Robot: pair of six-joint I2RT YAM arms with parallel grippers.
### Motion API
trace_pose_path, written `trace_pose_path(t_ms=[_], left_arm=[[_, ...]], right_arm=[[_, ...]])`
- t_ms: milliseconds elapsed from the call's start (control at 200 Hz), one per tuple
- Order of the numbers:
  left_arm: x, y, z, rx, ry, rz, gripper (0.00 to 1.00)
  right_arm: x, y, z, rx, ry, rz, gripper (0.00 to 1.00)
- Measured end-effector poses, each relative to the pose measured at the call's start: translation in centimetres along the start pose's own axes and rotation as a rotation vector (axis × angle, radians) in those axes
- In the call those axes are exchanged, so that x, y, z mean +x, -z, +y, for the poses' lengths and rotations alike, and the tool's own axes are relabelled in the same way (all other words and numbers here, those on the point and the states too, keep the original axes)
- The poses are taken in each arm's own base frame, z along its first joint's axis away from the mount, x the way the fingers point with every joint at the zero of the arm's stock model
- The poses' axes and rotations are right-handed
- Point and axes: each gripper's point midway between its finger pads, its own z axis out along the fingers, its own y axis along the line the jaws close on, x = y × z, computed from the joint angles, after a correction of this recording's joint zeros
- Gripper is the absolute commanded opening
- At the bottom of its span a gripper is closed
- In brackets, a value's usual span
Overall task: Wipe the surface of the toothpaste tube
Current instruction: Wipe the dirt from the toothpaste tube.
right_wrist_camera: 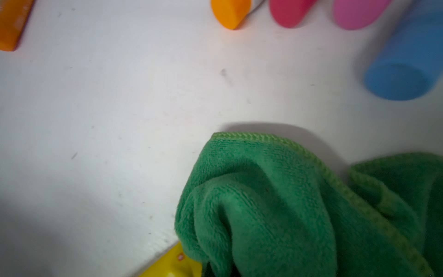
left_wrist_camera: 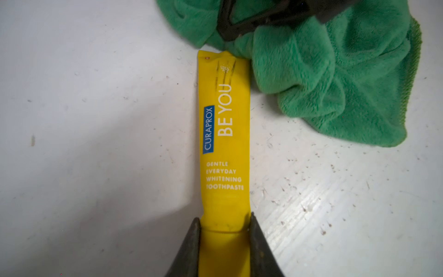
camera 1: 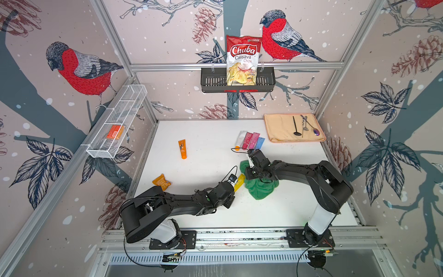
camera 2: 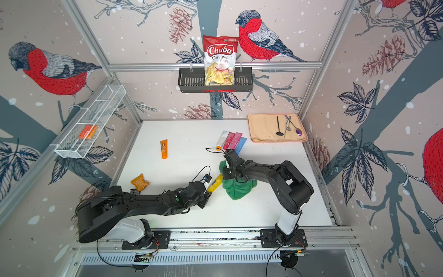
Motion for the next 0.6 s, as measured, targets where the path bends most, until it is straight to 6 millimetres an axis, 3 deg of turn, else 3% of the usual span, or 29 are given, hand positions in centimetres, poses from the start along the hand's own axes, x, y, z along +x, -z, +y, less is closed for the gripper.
trace_pose_path(t_ms=[85,170,430,600], left_arm=[[0.0,-0.1,0.0,0.000,0.000,0.001,0.00],[0.0,-0.1,0.0,0.000,0.000,0.001,0.00],[0.0,-0.1,-0.1,0.001,-0.002,0.003,0.00],[-0.1,-0.1,-0.1,0.001,-0.003,0.002,0.00]], right_arm=[[0.2,0.4,-0.2,0.026,0.009,0.001,0.00],[0.7,0.8,0.8,0.018,0.038,0.009,0.00],[2.8,3.1,8.4,-0.222,0.141,0.043,0.00],[3.6,2.3,8.2,-0.246,0.126,0.076,0.00]])
